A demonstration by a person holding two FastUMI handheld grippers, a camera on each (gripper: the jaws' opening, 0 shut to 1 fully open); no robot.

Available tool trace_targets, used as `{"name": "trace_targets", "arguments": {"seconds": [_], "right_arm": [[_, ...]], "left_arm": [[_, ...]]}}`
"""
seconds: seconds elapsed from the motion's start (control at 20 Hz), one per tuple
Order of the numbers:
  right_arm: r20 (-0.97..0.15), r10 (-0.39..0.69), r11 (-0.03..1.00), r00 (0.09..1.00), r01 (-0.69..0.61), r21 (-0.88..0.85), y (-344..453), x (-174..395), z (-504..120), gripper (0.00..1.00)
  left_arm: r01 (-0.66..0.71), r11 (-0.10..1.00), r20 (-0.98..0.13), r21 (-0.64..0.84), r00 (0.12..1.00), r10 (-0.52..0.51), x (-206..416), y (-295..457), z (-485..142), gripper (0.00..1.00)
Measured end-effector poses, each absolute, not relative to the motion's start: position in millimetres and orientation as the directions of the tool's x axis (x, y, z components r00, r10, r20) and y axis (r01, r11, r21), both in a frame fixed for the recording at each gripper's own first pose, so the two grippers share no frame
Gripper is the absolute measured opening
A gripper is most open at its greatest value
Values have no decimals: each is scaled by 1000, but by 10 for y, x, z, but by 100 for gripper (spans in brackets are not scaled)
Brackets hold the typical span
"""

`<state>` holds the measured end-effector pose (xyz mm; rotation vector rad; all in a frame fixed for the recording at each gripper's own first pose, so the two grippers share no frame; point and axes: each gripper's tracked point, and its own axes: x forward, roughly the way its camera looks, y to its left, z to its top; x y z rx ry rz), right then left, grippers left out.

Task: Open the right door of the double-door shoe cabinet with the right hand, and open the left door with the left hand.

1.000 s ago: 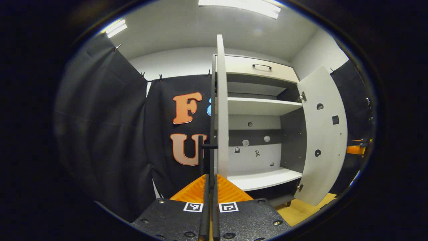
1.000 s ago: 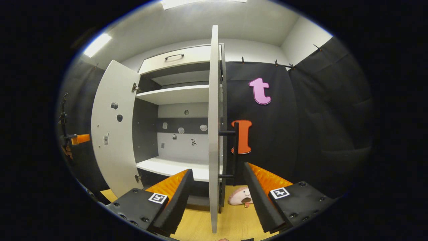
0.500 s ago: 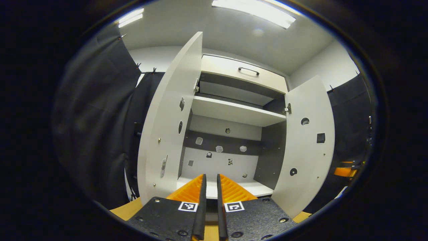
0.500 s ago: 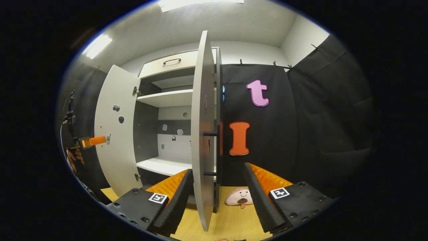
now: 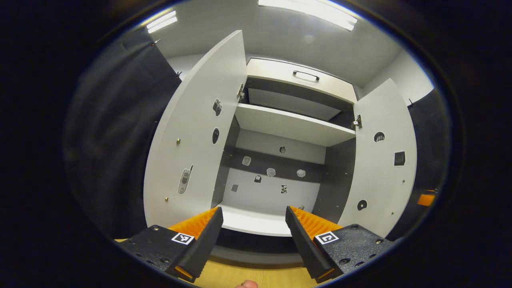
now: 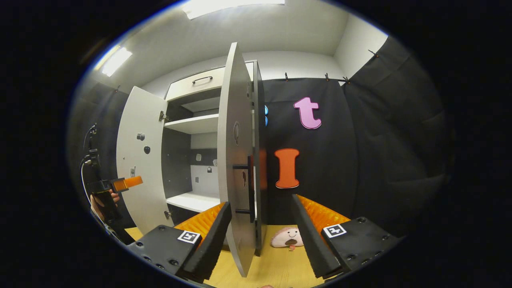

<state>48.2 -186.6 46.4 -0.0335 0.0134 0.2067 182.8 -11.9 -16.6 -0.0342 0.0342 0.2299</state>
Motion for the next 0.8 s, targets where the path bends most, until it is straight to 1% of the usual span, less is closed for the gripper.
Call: {"name": "trace_targets", "arguments": {"seconds": [0.35,0.5,0.8], "right_arm": [[-16,215,976,977,-215,-28,-1867,414,438,96],[-23,226,974,974,-226,1,-1839,421,385,96],[-29,222,975,975,-221,23,-1861,435,361,96]], "left_arm": [[-243,969,25,34,970,243,1856,-58,-44,94],[-214,976,25,33,977,213,1858,-137,-33,94],[-204,977,44,64,979,201,1860,-151,25,94]]}}
